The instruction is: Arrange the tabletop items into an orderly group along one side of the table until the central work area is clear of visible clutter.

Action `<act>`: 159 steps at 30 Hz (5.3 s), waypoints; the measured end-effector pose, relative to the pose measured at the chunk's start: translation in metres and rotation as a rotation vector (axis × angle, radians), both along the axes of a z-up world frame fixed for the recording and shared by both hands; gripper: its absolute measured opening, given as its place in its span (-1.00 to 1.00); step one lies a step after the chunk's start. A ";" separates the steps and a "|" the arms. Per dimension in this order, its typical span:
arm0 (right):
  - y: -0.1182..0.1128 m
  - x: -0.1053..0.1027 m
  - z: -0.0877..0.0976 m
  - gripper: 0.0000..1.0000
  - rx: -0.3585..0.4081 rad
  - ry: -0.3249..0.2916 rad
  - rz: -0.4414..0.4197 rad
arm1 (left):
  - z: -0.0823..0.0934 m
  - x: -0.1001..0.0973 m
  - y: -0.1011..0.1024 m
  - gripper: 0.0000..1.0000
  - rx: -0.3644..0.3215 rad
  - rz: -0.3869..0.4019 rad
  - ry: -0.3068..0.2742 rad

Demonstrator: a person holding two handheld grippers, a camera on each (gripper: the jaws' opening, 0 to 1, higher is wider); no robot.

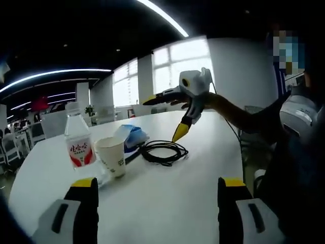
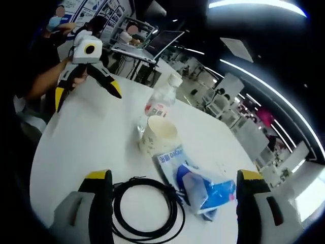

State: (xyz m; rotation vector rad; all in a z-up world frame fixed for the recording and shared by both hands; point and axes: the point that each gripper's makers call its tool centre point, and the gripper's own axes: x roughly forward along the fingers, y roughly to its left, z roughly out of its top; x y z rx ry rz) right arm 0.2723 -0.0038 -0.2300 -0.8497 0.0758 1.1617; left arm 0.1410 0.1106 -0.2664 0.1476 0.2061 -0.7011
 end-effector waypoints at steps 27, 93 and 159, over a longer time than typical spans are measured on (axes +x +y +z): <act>-0.031 0.013 0.002 0.80 0.040 0.011 -0.047 | 0.012 0.012 -0.038 0.91 0.027 -0.070 -0.011; -0.023 0.099 -0.046 -0.60 0.164 0.204 -0.296 | 0.004 -0.008 -0.010 0.91 -0.008 -0.025 -0.016; -0.044 0.090 0.011 -1.00 0.194 -0.113 -0.266 | 0.001 -0.013 -0.004 0.92 -0.013 -0.013 -0.013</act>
